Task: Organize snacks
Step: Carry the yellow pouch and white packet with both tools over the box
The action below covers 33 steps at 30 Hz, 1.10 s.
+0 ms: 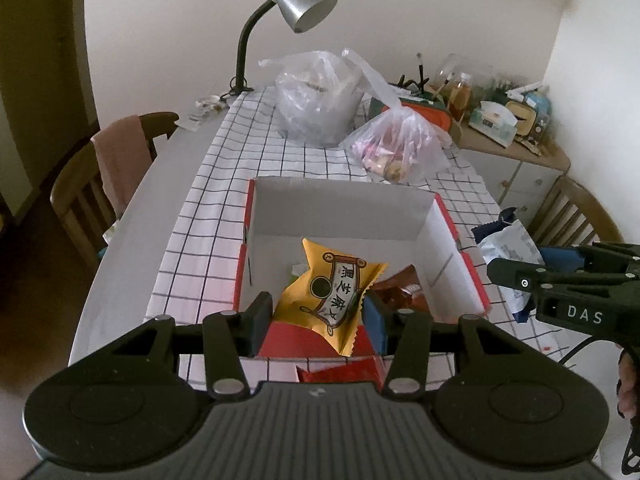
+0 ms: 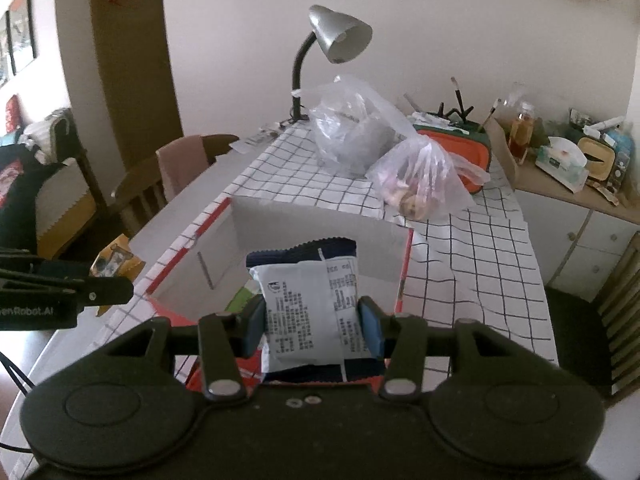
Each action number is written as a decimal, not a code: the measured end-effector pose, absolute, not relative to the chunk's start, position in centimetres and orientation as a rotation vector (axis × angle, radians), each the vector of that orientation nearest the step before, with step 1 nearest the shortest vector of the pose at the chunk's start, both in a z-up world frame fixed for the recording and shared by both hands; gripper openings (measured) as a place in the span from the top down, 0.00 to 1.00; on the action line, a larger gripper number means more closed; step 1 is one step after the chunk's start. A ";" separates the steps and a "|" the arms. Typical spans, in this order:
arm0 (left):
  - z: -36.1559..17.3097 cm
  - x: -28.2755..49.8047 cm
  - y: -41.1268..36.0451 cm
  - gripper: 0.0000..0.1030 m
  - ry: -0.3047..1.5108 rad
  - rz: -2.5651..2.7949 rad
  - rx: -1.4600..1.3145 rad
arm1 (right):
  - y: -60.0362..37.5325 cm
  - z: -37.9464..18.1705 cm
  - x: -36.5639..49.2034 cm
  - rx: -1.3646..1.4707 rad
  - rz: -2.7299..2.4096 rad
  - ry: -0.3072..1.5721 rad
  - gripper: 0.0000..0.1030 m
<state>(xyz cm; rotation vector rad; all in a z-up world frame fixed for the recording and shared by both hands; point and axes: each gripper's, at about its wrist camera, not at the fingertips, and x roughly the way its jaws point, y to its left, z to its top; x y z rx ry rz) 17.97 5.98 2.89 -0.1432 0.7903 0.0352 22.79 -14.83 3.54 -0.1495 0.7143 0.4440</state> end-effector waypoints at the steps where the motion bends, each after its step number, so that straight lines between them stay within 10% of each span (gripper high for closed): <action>1: 2.6 18.7 6.2 0.54 0.797 0.034 -0.144 | -14.6 3.3 23.3 -0.156 0.434 0.718 0.54; 33: -8.1 29.8 6.4 0.53 1.028 -0.025 -0.046 | -9.7 -8.0 31.6 -0.242 0.344 0.944 0.54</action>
